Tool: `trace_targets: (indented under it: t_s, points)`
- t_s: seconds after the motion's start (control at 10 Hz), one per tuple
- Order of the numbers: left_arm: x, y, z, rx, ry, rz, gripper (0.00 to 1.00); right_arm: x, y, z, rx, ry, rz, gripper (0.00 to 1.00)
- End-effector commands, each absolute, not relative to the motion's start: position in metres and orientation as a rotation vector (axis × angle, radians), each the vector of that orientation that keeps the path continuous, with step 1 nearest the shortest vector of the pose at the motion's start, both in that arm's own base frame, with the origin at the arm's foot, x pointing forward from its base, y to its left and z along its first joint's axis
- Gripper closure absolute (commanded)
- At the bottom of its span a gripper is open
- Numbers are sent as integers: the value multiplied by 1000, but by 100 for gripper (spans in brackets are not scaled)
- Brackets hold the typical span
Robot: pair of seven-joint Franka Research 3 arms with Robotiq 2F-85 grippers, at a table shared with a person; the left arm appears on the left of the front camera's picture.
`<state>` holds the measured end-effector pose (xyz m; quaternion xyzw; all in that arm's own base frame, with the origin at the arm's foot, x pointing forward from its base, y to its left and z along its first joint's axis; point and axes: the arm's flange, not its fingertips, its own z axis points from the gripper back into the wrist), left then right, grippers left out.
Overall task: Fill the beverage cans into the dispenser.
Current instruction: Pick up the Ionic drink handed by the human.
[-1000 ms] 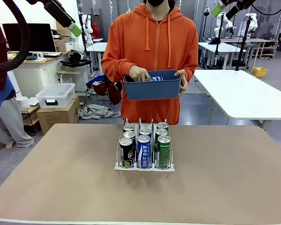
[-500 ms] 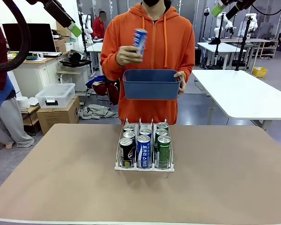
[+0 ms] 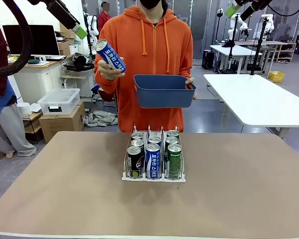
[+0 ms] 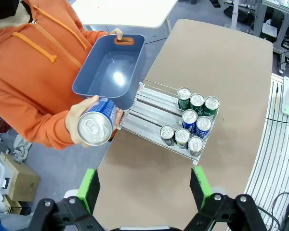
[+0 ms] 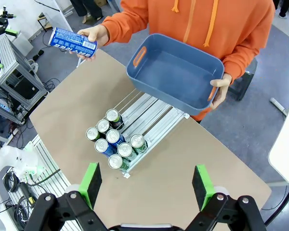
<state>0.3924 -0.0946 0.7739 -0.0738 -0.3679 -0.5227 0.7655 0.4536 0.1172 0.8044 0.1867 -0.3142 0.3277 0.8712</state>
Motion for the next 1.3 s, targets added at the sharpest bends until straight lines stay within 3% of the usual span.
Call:
trace_targets:
  t_s: [0.0,1.2]
  points:
    - [393,-94,774,-175,-795,-1134,0,453,116,804,390,-654,687,0]
    - [393,-94,774,-175,-795,-1134,0,453,116,804,390,-654,687,0]
